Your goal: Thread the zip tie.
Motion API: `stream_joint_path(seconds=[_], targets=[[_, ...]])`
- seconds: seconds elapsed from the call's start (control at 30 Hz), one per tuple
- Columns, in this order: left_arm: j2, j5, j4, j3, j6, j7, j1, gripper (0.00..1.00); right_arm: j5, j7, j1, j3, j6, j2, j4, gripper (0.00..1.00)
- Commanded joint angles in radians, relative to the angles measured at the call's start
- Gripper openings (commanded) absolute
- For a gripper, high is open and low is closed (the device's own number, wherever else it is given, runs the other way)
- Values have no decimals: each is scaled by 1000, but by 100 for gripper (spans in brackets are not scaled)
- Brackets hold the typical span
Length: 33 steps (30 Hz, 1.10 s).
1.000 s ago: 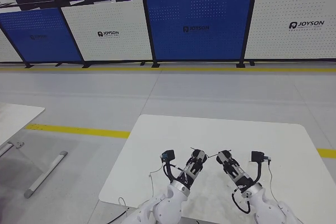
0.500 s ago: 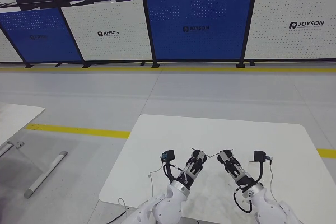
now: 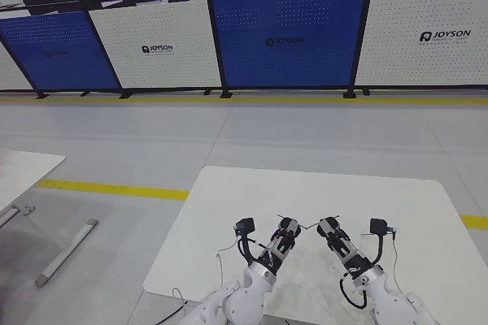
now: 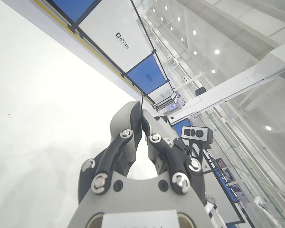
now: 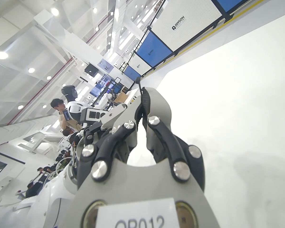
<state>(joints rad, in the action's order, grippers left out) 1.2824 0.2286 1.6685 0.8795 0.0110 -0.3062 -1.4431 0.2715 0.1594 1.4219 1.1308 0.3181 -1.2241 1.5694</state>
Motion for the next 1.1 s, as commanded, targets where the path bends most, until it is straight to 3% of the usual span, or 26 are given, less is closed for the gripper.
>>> stream_joint_path(seconds=[0.0, 0.27, 0.37, 0.6, 0.73, 0.9, 1.07], targets=[[2, -1, -1, 1, -1, 3, -1, 0, 0, 0, 1, 1, -1, -1, 1, 17], [8, 9, -6, 3, -1, 7, -2, 0, 4, 1, 5, 6, 0, -3, 6, 20], [10, 12, -7, 5, -1, 8, -3, 0, 5, 2, 7, 8, 1, -4, 7, 13], [17, 15, -8, 9, 6, 2, -3, 0, 2, 9, 8, 11, 1, -6, 6, 22], [20, 17, -9, 10, 15, -1, -2, 0, 1, 14, 8, 13, 1, -7, 5, 22], [25, 17, -10, 12, 20, -2, -2, 0, 3, 18, 8, 14, 1, -8, 5, 2], [30, 14, -13, 15, 24, -4, -1, 0, -1, 22, 5, 16, 4, -10, -1, 0]])
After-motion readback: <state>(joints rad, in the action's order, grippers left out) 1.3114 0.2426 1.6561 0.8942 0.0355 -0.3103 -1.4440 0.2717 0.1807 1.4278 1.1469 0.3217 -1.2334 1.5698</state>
